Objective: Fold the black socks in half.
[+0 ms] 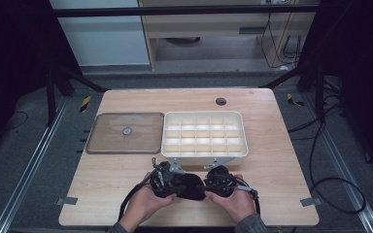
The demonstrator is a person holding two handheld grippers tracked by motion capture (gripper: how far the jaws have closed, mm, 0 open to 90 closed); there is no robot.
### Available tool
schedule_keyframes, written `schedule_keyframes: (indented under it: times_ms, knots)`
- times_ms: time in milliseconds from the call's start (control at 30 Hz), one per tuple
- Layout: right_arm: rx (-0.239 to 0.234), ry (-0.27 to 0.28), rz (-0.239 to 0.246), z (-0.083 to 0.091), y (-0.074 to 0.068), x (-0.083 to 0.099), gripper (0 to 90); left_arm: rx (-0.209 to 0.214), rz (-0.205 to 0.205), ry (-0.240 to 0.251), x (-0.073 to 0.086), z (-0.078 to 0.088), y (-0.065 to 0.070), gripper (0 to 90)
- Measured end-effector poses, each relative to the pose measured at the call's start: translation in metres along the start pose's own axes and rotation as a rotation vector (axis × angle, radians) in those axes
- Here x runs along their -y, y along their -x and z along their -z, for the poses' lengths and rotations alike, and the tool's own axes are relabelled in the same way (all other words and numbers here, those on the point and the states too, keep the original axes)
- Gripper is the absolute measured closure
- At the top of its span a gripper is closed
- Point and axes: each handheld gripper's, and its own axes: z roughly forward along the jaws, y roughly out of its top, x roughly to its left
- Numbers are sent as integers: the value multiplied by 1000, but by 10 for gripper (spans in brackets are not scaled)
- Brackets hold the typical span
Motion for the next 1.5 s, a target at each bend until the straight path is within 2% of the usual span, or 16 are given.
schedule_keyframes:
  times_ms: [100, 133, 233, 333, 400, 500, 600, 733, 767, 900, 933, 1033, 1167, 1333, 1433, 1500]
  knots:
    - [-2, -12, -9, -3, 2, 2, 686, 5, 2, 10, 0, 0, 1, 760]
    - [-3, -8, -4, -4, 3, 2, 722, 14, 1, 31, -1, 2, 4, 759]
    - [-13, -5, -8, -7, 5, 3, 798, 16, -21, 53, -6, 7, 9, 759]
    - [-20, -3, -6, -8, 7, 4, 827, 3, -55, 35, -8, -1, 15, 757]
    - [-23, -1, -11, -9, 7, 4, 831, -4, -51, 20, -6, -11, 15, 752]
    - [-24, 3, -14, -8, 7, 4, 802, -4, -23, 20, -3, -20, 12, 751]
    - [-25, 17, -20, -1, 7, 4, 718, 4, -13, 42, -3, -20, 13, 722]
    - [-3, 35, -19, 12, 8, 6, 601, -1, -10, 90, -5, -13, 17, 625]
    - [0, 41, -23, 15, 8, 6, 591, -2, -6, 99, -5, -11, 18, 581]
    - [23, 56, -35, 25, 9, 8, 574, 3, -11, 126, -3, -3, 22, 507]
    - [41, 73, -41, 31, 9, 9, 575, 1, -9, 152, -3, 7, 24, 494]
    - [54, 107, -43, 39, 5, 5, 591, -29, -8, 196, 0, 27, 22, 474]
    - [62, 121, -32, 38, -3, -7, 594, -127, 5, 205, 12, 43, 8, 469]
    - [67, 121, -44, 23, -11, -17, 567, -177, 81, 221, 34, 44, -11, 448]
    - [74, 129, -68, 14, -13, -21, 545, -187, 112, 231, 43, 39, -16, 418]
    - [86, 124, -85, 9, -15, -23, 530, -185, 115, 229, 46, 36, -15, 397]
